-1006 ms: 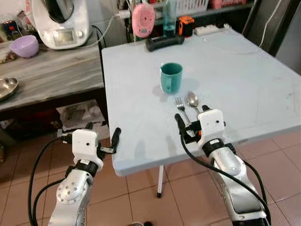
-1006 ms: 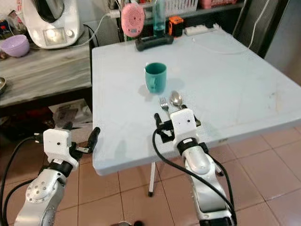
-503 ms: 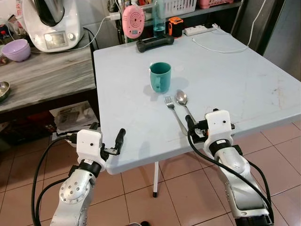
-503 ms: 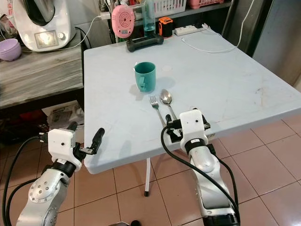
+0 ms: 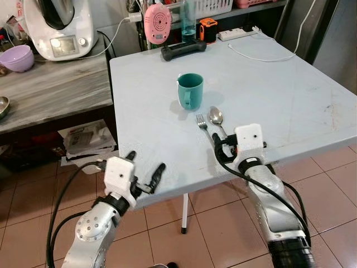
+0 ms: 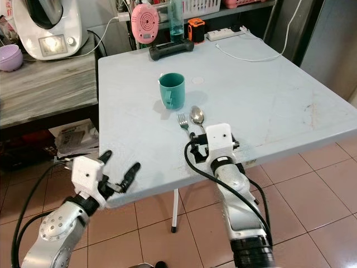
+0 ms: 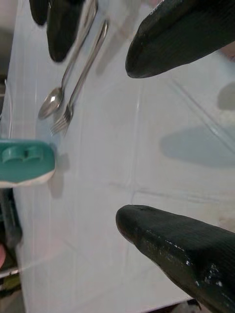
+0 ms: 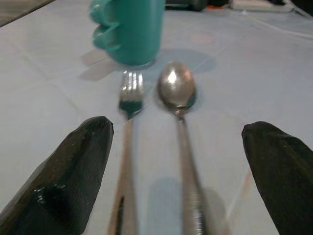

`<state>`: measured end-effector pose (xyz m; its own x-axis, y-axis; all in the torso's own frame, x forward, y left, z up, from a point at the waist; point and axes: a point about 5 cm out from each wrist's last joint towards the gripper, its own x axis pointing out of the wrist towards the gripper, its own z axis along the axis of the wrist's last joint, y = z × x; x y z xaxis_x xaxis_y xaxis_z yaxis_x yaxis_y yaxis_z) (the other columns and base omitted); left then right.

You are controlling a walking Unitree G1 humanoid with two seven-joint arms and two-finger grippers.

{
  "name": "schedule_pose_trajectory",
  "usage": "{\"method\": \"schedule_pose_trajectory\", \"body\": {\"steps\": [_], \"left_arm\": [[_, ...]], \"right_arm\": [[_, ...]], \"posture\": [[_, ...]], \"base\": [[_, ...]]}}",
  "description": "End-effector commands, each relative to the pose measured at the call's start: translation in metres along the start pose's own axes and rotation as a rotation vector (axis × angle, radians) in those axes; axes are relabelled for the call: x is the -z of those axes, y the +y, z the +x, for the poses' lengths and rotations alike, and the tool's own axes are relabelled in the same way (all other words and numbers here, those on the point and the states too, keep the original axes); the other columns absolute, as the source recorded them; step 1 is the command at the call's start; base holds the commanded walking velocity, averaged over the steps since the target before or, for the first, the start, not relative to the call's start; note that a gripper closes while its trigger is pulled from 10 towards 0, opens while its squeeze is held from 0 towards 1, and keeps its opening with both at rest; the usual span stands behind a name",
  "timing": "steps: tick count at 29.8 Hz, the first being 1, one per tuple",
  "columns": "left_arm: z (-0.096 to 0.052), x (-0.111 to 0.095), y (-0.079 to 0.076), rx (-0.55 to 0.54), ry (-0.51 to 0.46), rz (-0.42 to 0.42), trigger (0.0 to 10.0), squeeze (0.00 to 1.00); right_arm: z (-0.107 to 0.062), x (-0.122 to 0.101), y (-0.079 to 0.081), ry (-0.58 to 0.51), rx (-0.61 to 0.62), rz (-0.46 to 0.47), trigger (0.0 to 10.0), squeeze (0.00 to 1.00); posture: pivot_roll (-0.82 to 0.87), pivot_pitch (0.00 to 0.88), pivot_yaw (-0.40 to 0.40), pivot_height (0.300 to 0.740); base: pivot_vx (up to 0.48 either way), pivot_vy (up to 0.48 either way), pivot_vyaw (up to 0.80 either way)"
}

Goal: Setting the table

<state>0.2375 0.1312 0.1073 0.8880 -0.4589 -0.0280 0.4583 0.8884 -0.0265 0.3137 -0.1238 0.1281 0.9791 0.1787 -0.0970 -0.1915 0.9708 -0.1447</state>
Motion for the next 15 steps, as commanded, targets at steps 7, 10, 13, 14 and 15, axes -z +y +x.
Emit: {"method": "schedule_pose_trajectory", "body": {"steps": [7,10,13,14,15], "left_arm": [[-0.008,0.001,0.0,0.09,0.039,0.04,10.0,0.0],[-0.01,0.001,0.0,0.103,0.045,0.044,10.0,0.0],[-0.011,0.0,0.001,0.107,0.047,0.038,10.0,0.0],[-0.011,0.001,0.001,0.108,0.048,0.036,10.0,0.0],[-0.011,0.001,0.0,0.108,0.049,0.035,10.0,0.0]], "right_arm": [[0.013,-0.003,0.017,0.035,-0.03,0.05,10.0,0.0],[0.018,-0.006,0.018,0.033,-0.021,0.042,10.0,0.0],[0.024,-0.005,0.016,0.047,-0.01,0.038,10.0,0.0],[0.025,-0.005,0.016,0.05,-0.01,0.038,10.0,0.0],[0.027,-0.005,0.016,0.053,-0.009,0.038,10.0,0.0]], "posture": [[-0.09,0.1,0.117,0.74],[-0.09,0.101,0.116,0.74],[-0.08,0.103,0.116,0.74],[-0.08,0.103,0.116,0.74],[-0.08,0.103,0.116,0.74]], "base": [[0.0,0.0,0.0],[0.0,0.0,0.0],[0.0,0.0,0.0],[0.0,0.0,0.0],[0.0,0.0,0.0]]}}
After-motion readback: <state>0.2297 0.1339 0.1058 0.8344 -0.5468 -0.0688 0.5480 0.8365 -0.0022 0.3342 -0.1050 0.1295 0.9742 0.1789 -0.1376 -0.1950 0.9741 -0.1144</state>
